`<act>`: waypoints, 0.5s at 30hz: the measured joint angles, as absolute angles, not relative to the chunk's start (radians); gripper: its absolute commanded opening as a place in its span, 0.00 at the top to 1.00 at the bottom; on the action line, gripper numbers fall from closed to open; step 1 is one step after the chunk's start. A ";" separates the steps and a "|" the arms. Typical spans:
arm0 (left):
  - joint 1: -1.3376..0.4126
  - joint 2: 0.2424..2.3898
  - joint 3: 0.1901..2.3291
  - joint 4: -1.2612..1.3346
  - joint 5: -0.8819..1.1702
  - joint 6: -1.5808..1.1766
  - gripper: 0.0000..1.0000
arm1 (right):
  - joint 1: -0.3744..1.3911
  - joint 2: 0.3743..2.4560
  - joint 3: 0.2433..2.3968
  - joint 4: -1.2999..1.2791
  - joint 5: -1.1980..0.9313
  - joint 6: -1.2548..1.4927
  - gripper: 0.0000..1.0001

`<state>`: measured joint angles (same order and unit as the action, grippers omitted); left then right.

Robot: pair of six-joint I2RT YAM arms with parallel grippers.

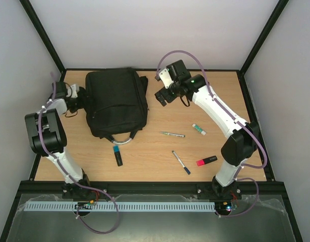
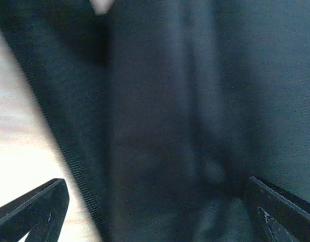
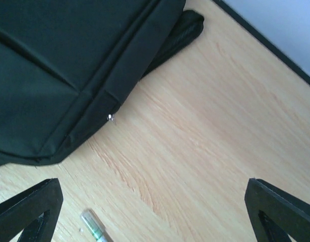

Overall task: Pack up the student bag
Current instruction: Adjust the student bag at the center of the board.

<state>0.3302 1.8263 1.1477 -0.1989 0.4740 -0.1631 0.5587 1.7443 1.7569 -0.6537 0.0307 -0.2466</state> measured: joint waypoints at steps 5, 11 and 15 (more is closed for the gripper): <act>0.184 1.832 1.185 -0.184 0.492 -0.140 0.02 | 0.559 1.733 1.682 -0.662 0.055 -0.255 0.01; 0.003 1.853 1.230 -0.200 0.470 -0.107 0.02 | 0.558 1.733 1.617 -0.661 0.078 -0.270 0.01; -0.095 1.898 1.292 -0.219 0.475 -0.073 0.01 | 0.556 1.733 1.596 -0.661 0.082 -0.274 0.01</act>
<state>-0.0952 1.8977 1.2922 -0.2192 0.4751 -0.0734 0.5564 1.7332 1.5955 -0.6609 0.0822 -0.2737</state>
